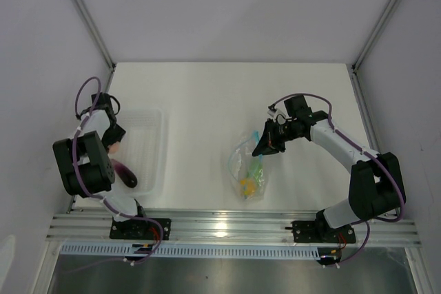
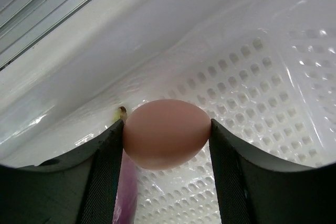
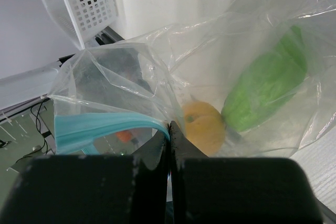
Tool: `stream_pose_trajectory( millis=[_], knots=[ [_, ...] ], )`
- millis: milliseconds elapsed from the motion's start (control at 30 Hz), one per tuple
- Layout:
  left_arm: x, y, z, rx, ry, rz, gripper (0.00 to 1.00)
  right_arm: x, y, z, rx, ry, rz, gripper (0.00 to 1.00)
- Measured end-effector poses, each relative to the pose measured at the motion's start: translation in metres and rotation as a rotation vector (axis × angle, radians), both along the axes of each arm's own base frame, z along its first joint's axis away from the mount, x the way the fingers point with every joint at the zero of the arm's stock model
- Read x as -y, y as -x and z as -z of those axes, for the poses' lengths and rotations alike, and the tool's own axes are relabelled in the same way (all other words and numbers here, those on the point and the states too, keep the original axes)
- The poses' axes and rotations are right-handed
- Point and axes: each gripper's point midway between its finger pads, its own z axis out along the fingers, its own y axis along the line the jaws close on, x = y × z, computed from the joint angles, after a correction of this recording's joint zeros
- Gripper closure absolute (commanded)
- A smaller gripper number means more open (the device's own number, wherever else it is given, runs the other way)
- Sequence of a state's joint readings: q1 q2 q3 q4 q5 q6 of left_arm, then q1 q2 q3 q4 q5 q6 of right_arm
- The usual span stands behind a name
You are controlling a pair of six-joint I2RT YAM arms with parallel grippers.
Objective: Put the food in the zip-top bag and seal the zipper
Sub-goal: Pick up the fake food from the bin.
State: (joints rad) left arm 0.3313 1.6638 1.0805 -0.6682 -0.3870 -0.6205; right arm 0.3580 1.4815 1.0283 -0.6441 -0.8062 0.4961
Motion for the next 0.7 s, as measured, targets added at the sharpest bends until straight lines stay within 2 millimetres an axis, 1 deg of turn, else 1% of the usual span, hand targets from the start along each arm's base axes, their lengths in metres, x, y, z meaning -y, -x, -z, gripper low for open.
stream_pose_trajectory(
  millis=[167,300,400,500,700],
  knots=[
    [0.007,-0.003,-0.01,0.032,0.006,0.02,0.99,0.0,0.0,0.0,0.001,0.004,0.002,1.0],
    [0.018,-0.005,-0.021,0.054,0.015,0.051,0.99,0.001,-0.002,-0.001,0.005,0.008,0.004,1.0],
    [0.03,-0.008,-0.027,0.07,0.023,0.088,0.99,0.0,-0.005,-0.005,0.018,0.009,0.005,1.0],
    [0.048,-0.012,-0.035,0.094,0.046,0.138,0.99,0.001,-0.008,-0.007,0.041,0.019,0.003,1.0],
    [0.082,-0.014,-0.058,0.156,0.084,0.231,0.99,0.006,-0.008,-0.002,0.048,0.057,0.002,1.0]
  ],
)
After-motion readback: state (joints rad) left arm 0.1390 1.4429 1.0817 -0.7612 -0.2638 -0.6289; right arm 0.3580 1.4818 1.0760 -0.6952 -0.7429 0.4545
